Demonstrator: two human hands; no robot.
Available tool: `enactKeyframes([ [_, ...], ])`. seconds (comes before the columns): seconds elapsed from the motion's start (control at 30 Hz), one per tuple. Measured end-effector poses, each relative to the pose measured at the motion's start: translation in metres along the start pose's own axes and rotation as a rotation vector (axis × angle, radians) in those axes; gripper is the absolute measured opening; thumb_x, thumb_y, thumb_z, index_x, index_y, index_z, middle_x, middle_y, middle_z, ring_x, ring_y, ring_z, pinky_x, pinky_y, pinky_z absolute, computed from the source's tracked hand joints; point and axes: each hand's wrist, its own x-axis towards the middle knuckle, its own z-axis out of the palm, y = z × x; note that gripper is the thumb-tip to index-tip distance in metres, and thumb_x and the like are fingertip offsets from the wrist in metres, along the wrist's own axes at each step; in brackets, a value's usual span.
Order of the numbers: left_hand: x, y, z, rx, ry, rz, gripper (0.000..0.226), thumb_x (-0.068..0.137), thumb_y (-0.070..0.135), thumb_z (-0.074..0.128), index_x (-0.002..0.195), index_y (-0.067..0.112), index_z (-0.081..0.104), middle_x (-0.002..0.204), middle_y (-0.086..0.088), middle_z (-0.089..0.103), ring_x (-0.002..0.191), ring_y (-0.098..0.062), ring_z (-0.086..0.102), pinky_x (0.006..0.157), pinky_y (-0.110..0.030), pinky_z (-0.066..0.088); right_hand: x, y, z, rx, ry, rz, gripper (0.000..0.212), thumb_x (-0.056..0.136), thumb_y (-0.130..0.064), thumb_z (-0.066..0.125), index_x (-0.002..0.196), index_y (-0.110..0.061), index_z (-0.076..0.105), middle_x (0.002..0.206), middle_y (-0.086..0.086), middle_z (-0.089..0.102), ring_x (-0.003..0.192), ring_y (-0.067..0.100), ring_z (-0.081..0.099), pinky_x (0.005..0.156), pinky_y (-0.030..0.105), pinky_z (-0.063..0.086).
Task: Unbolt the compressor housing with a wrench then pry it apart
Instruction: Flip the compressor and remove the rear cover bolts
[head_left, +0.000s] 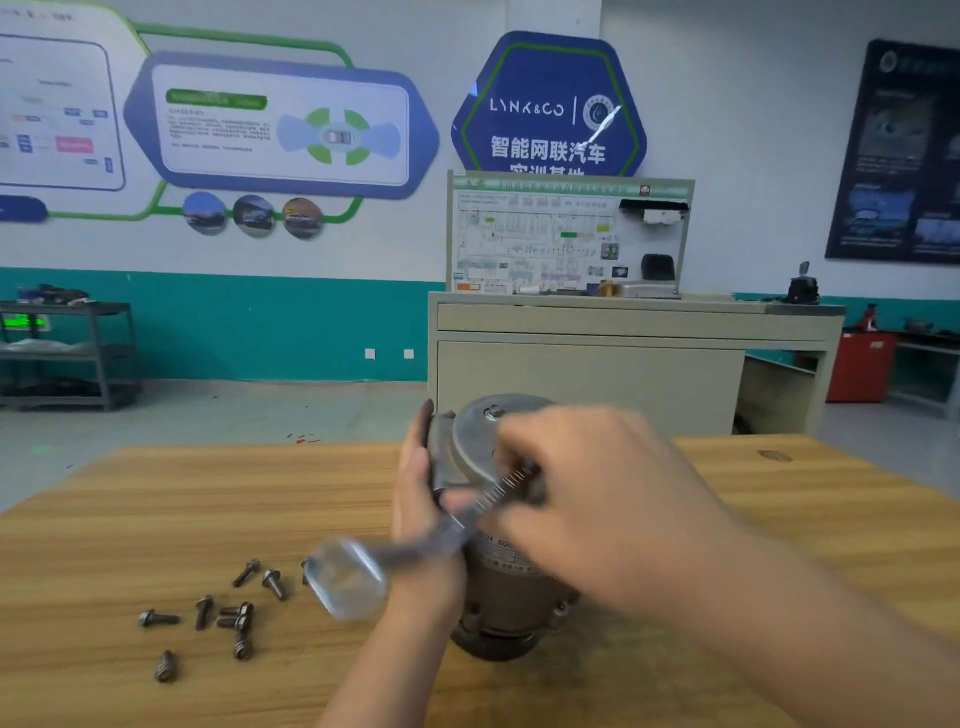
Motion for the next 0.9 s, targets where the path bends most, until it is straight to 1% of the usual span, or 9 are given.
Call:
enactKeyframes([
  [0.1, 0.001, 0.004, -0.002, 0.024, 0.029, 0.033, 0.036, 0.091, 0.041, 0.031, 0.112, 0.038, 0.060, 0.103, 0.010, 0.071, 0.099, -0.004, 0.065, 0.074, -0.014, 0.050, -0.052, 0.024, 0.001, 0.401, 0.203, 0.068, 0.045, 0.084, -0.067, 0.049, 0.071, -0.026, 0.063, 0.067, -0.009, 0.059, 0.061, 0.006, 0.055, 0.053, 0.021, 0.042],
  [0.2, 0.000, 0.006, -0.004, 0.080, 0.025, 0.019, 0.043, 0.080, 0.062, 0.043, 0.115, 0.039, 0.056, 0.108, 0.010, 0.068, 0.101, -0.003, 0.063, 0.076, -0.016, 0.051, -0.065, 0.046, 0.001, 1.109, 0.287, 0.418, 0.054, 0.069, -0.073, 0.062, 0.090, -0.025, 0.077, 0.067, -0.001, 0.068, 0.054, 0.005, 0.057, 0.045, 0.011, 0.038],
  [0.3, -0.003, 0.003, -0.005, 0.159, 0.000, 0.038, 0.054, 0.070, 0.062, 0.055, 0.121, 0.044, 0.050, 0.126, 0.000, 0.060, 0.115, -0.016, 0.058, 0.095, -0.042, 0.049, -0.045, 0.079, 0.017, 1.549, 0.255, 0.812, 0.036, 0.066, -0.035, 0.071, 0.087, -0.006, 0.074, 0.052, 0.002, 0.050, 0.039, 0.008, 0.041, 0.031, 0.015, 0.023],
  [0.37, -0.004, 0.002, -0.005, 0.204, 0.008, 0.059, 0.055, 0.069, 0.061, 0.058, 0.121, 0.047, 0.048, 0.129, -0.002, 0.057, 0.117, -0.021, 0.057, 0.098, -0.050, 0.047, -0.017, 0.097, 0.016, 1.623, 0.177, 1.008, 0.019, 0.070, -0.024, 0.069, 0.076, -0.007, 0.062, 0.045, -0.002, 0.043, 0.031, 0.003, 0.035, 0.025, 0.012, 0.020],
  [0.47, -0.005, 0.002, -0.006, 0.183, -0.085, 0.001, 0.079, 0.052, 0.070, 0.075, 0.122, 0.054, 0.043, 0.128, 0.000, 0.056, 0.110, -0.018, 0.062, 0.086, -0.041, 0.055, 0.034, 0.107, 0.004, 1.394, -0.062, 1.105, 0.018, 0.082, -0.020, 0.068, 0.073, -0.009, 0.056, 0.043, -0.004, 0.043, 0.028, 0.001, 0.033, 0.025, 0.009, 0.019],
  [0.57, -0.006, 0.004, -0.005, 0.205, -0.182, -0.020, 0.109, 0.033, 0.064, 0.087, 0.128, 0.052, 0.036, 0.131, 0.003, 0.052, 0.110, -0.012, 0.062, 0.086, -0.034, 0.056, 0.076, 0.088, 0.002, 0.818, -0.285, 0.901, 0.020, 0.084, -0.023, 0.071, 0.074, -0.006, 0.064, 0.045, -0.003, 0.046, 0.033, 0.005, 0.034, 0.033, 0.015, 0.025],
  [0.73, -0.007, 0.003, -0.001, 0.253, -0.182, -0.014, 0.119, 0.038, 0.045, 0.093, 0.138, 0.037, 0.030, 0.136, 0.003, 0.050, 0.120, -0.013, 0.055, 0.098, -0.037, 0.048, 0.065, 0.017, -0.002, 0.095, -0.210, 0.221, 0.017, 0.085, -0.031, 0.063, 0.087, -0.016, 0.069, 0.074, 0.003, 0.065, 0.067, 0.019, 0.060, 0.059, 0.029, 0.048],
  [0.83, -0.006, 0.002, -0.002, 0.317, -0.205, -0.072, 0.082, 0.059, 0.017, 0.085, 0.130, 0.012, 0.044, 0.121, -0.006, 0.058, 0.120, -0.026, 0.057, 0.097, -0.044, 0.048, 0.003, 0.007, -0.003, 0.101, 0.020, 0.006, 0.027, 0.077, -0.047, 0.056, 0.071, -0.020, 0.056, 0.062, -0.008, 0.053, 0.059, 0.012, 0.051, 0.051, 0.031, 0.043],
  [0.9, -0.008, 0.004, -0.003, 0.296, -0.150, -0.013, 0.090, 0.060, 0.042, 0.084, 0.137, 0.030, 0.038, 0.134, -0.002, 0.050, 0.123, -0.020, 0.053, 0.100, -0.035, 0.046, -0.035, 0.024, 0.000, 0.285, 0.155, -0.001, 0.034, 0.079, -0.054, 0.057, 0.066, -0.023, 0.054, 0.059, -0.012, 0.048, 0.056, 0.006, 0.046, 0.049, 0.024, 0.039],
])
